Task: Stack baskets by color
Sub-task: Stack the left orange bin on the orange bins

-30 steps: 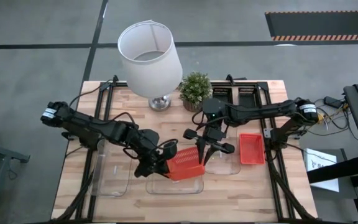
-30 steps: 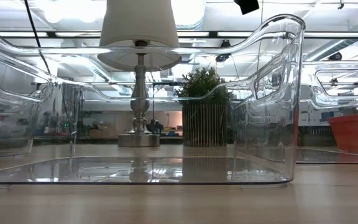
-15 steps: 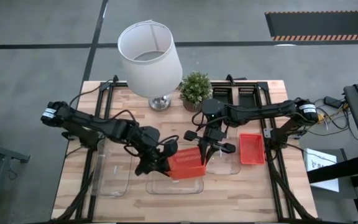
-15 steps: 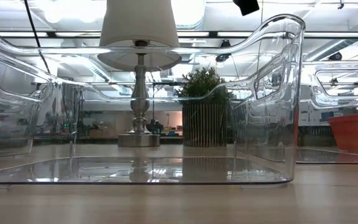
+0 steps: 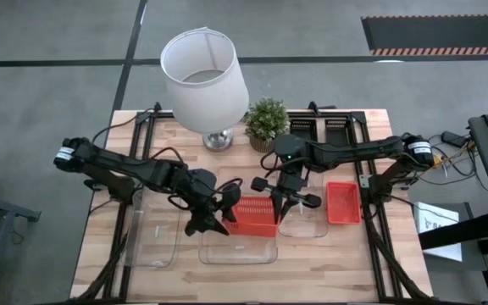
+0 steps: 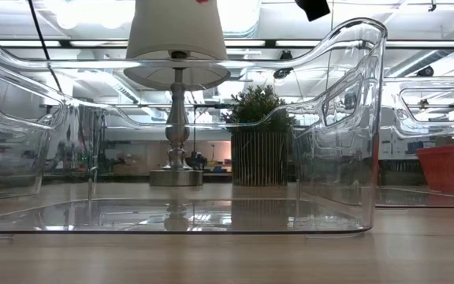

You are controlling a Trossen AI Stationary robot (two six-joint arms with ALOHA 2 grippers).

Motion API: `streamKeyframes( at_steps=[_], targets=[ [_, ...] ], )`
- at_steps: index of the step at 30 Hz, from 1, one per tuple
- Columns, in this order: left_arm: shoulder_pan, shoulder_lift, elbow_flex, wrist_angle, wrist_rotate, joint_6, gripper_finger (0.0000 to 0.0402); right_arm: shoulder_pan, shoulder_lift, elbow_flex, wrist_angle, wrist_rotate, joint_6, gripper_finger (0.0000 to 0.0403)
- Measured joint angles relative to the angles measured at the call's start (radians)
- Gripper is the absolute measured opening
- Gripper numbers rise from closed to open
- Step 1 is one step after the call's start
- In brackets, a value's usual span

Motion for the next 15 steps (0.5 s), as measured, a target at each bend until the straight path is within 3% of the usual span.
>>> streamKeyframes(
  at_steps=[9, 15],
  targets=[
    [-0.001, -0.076, -0.016, -0.012, -0.231, -0.001, 0.0158, -0.002, -0.007, 0.000, -0.185, 0.023, -0.009, 0.0009],
    [0.000, -0.112, -0.043, -0.005, -0.400, -0.001, 0.0158, 0.003, -0.080, 0.000, -0.414, 0.275, -0.043, 0.0009]
  ],
)
